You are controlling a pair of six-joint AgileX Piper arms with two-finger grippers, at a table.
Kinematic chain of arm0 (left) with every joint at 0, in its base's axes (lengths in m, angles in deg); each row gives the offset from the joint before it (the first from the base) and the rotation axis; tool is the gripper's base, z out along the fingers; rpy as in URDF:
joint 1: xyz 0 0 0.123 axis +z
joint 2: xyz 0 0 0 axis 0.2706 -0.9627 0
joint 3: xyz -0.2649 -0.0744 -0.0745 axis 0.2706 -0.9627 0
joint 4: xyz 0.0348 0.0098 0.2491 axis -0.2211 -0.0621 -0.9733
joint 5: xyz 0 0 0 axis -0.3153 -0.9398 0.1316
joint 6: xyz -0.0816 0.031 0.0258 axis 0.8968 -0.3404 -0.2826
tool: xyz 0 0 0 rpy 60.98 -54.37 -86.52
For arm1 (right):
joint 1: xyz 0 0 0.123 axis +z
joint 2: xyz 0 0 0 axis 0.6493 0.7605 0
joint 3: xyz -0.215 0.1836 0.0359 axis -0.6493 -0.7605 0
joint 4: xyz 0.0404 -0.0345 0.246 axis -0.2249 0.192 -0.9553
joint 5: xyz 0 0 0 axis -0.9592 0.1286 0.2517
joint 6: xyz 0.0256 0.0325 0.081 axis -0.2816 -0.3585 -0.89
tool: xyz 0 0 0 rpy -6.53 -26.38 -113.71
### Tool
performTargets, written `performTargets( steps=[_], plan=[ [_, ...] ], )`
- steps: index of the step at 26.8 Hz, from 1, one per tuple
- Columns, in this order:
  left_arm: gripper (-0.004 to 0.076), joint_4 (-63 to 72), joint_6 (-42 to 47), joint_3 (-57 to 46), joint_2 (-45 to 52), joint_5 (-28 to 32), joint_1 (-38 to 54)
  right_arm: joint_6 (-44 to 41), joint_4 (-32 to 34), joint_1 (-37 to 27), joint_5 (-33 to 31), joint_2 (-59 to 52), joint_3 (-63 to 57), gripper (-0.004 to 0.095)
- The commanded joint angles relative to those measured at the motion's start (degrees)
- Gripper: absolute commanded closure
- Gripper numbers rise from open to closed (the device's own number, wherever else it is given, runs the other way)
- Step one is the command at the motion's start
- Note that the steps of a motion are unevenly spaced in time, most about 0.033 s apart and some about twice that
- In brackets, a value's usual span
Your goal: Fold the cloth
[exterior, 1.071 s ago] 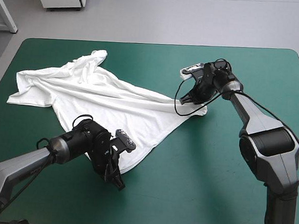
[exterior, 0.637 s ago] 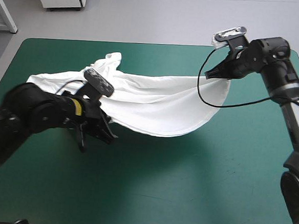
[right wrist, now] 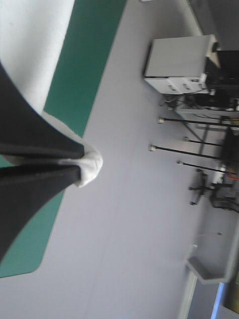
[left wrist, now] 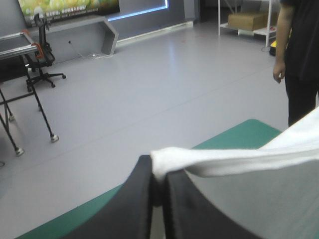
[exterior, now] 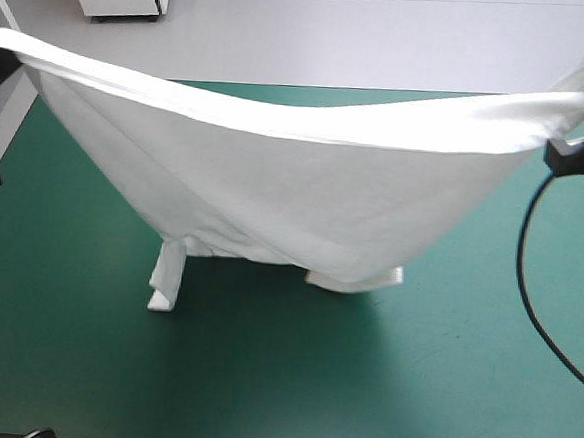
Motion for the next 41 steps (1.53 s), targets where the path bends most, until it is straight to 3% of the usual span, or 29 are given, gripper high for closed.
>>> performTargets(
  steps=[1,3,8,11,14,15,16,20,22,27,31,35,37,39,41],
  plan=[
    [0.0733,3.0,-1.2,3.5,-0.3,2.3,-0.2,-0.1,0.5,-0.3,6.1,-3.7,3.6,0.0921],
    [0.0733,4.9,-2.0,3.5,-0.3,5.3,-0.2,-0.1,0.3,-0.3,5.5,-4.1,7.8,0.0921],
    [0.0733,3.4,-2.0,3.3,-2.5,5.7,-0.2,-0.5,-1.1,-0.3,4.5,-2.7,9.0,0.0921],
    [0.0733,-3.7,-2.0,3.3,-5.8,10.4,-0.2,-0.5,-1.1,-0.3,9.7,0.8,9.2,0.0921],
    [0.0733,-15.9,-2.0,3.4,-10.8,23.5,-0.2,-0.5,2.3,-0.3,20.3,8.0,11.7,0.0921],
    [0.0733,-22.7,-1.0,3.4,-13.3,32.2,-0.2,-0.5,4.7,-0.3,25.4,11.6,13.9,0.0921],
    [0.0733,-27.3,0.9,3.4,-14.9,36.0,-0.2,-0.5,6.3,-0.3,28.0,14.1,15.9,0.0921],
    [0.0733,-47.9,12.8,3.7,-21.9,52.6,3.1,-1.8,11.9,-0.4,35.3,25.6,26.7,0.0921],
    [0.0733,-52.0,20.3,5.6,-25.8,61.5,7.3,-2.7,13.4,-1.5,40.0,31.9,32.5,0.0921],
    [0.0733,-51.6,35.4,21.2,-38.8,76.6,19.2,-4.4,4.5,-7.8,47.2,44.8,48.5,0.0921],
    [0.0733,-51.6,44.3,36.1,-47.8,81.7,26.7,-4.4,1.8,-11.9,53.5,51.6,55.0,0.0921],
    [0.0733,-46.2,46.5,38.7,-51.8,87.8,31.6,-4.4,1.8,-12.5,59.0,55.3,55.3,0.0921],
    [0.0733,-44.1,47.0,38.0,-53.0,86.5,32.5,-4.2,1.8,-12.5,59.0,56.5,55.3,0.0921],
    [0.0733,-43.5,48.4,36.3,-54.1,83.4,32.5,-4.1,1.6,-12.3,54.9,57.2,55.2,0.0921],
    [0.0733,-43.5,55.4,33.3,-55.0,79.0,32.5,-4.2,1.0,-12.3,51.8,58.4,54.5,0.0921]
  ],
)
